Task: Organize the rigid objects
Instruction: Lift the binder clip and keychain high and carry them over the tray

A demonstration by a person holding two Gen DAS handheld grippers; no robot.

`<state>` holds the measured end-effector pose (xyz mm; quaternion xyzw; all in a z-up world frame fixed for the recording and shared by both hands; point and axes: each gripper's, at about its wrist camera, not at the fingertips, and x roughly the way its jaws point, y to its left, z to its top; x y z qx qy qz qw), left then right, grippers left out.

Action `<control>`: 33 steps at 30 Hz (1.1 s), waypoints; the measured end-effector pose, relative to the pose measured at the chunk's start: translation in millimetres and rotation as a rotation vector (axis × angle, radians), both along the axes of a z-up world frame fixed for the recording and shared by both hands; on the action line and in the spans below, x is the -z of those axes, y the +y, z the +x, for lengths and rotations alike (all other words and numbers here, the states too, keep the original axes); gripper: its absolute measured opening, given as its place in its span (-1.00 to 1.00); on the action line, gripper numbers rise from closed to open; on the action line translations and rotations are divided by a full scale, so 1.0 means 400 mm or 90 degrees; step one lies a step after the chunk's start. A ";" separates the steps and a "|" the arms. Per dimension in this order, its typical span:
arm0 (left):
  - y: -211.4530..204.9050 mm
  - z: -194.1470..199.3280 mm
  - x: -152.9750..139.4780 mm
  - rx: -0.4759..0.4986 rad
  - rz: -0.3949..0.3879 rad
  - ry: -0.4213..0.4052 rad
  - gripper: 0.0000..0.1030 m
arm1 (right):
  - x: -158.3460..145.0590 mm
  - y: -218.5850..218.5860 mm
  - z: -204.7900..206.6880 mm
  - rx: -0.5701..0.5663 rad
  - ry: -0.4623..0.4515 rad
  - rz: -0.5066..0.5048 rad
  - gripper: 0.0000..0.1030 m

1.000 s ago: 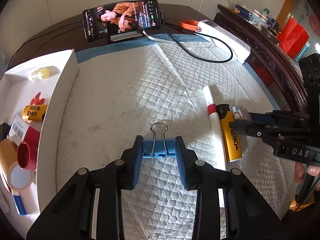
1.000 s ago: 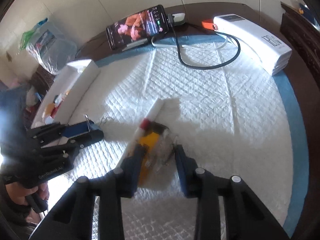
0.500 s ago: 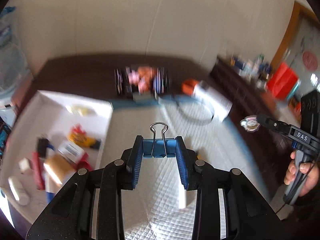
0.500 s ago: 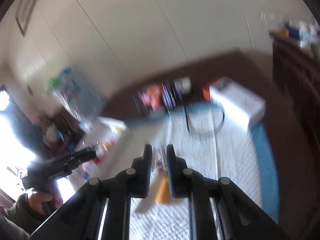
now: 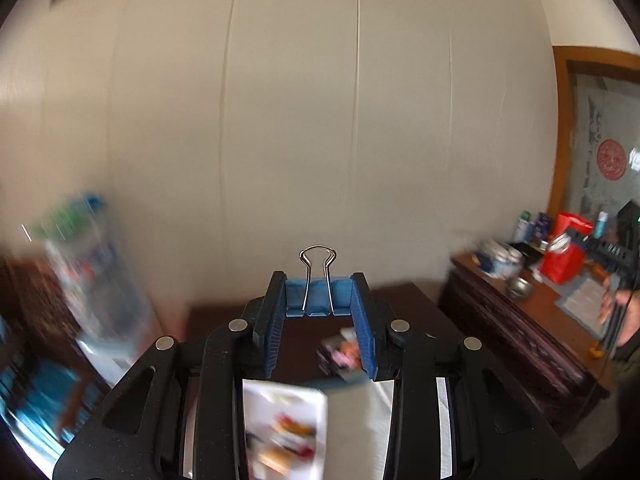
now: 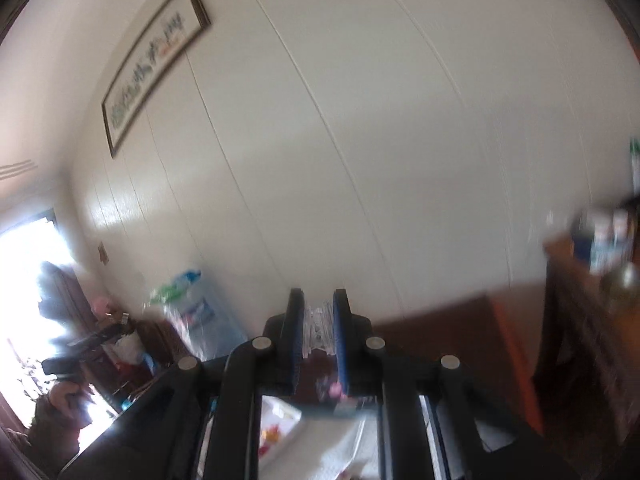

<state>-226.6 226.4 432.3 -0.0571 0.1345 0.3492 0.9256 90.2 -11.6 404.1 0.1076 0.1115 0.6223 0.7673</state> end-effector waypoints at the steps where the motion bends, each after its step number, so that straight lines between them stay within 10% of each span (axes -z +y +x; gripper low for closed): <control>1: -0.005 -0.012 -0.042 -0.009 0.021 -0.003 -0.39 | -0.040 -0.009 0.004 0.010 -0.014 0.010 -0.76; 9: -0.095 -0.107 -0.381 -0.060 0.178 -0.048 -0.39 | -0.306 -0.116 0.011 0.124 -0.116 0.118 -0.76; 22: -0.197 -0.180 -0.773 -0.069 0.265 -0.144 -0.39 | -0.596 -0.272 -0.059 0.280 -0.214 0.256 -0.76; 33: -0.200 -0.228 -0.781 -0.034 0.250 -0.172 -0.39 | -0.594 -0.311 -0.135 0.257 -0.240 0.260 -0.76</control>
